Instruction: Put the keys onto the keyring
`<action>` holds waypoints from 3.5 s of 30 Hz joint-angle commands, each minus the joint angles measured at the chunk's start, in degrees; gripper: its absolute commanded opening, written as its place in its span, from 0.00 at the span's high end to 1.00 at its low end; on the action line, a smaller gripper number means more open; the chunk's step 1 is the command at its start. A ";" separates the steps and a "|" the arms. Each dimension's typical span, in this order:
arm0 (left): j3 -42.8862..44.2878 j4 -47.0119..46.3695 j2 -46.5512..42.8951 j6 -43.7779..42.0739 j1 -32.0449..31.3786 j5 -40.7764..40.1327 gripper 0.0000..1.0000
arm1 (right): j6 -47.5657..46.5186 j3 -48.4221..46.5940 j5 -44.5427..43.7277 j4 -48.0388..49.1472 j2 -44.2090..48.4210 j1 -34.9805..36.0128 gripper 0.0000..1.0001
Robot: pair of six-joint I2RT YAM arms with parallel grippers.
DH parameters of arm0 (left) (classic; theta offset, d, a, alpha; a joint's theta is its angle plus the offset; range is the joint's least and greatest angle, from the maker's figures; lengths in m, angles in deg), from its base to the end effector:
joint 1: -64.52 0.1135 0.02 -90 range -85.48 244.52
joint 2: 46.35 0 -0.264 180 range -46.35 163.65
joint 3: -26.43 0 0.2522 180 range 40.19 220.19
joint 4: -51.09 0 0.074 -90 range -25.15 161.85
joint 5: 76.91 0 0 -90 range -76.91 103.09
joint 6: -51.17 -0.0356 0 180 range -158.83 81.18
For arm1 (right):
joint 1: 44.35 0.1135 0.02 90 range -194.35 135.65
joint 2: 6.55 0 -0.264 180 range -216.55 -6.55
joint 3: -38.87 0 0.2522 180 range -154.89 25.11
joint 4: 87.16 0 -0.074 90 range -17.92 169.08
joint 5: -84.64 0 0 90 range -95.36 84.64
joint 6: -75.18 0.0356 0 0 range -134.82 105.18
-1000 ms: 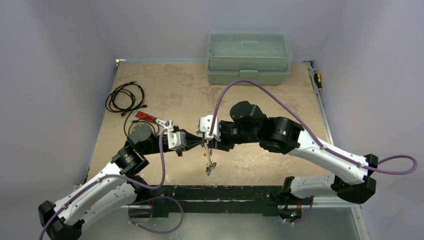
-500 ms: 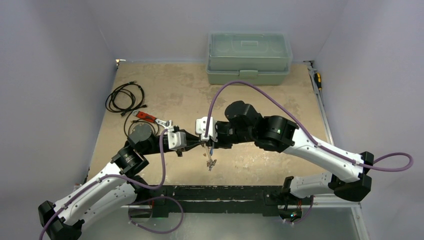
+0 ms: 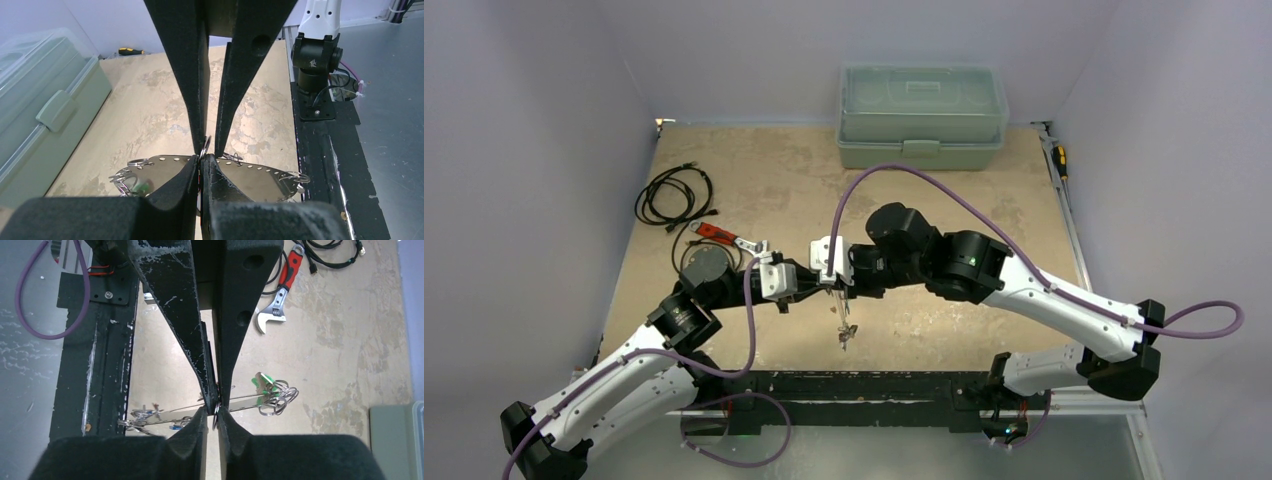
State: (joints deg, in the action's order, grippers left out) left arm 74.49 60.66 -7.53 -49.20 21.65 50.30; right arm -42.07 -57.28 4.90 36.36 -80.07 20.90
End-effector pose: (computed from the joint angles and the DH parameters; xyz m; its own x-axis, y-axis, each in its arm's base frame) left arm 0.1067 -0.1284 0.3189 0.1732 0.0349 -0.9843 0.9697 0.1688 0.1766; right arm 0.1066 0.2464 0.4030 0.2302 -0.5768 -0.7838 -0.9563 0.0152 -0.2921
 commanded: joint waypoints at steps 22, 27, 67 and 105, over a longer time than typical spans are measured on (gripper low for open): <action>1.91 -4.74 -2.01 -2.56 -0.09 5.83 1.00 | -2.72 0.63 -3.24 3.76 4.06 0.22 0.95; 1.86 -5.51 -1.92 -2.09 -0.02 6.42 1.00 | -2.05 0.11 -1.98 2.74 2.72 0.22 0.88; 0.91 -7.81 -6.13 0.18 0.02 -0.24 0.78 | 9.68 26.68 -4.32 42.54 23.01 0.22 1.00; 1.21 -8.51 -2.37 0.30 0.04 0.88 1.00 | 12.74 29.05 -1.44 47.52 22.75 0.22 1.00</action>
State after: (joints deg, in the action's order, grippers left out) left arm 74.47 53.36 -10.19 -48.72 21.96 51.00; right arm -30.33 -28.73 3.13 78.30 -57.90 21.25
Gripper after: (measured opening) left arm 0.004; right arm 0.007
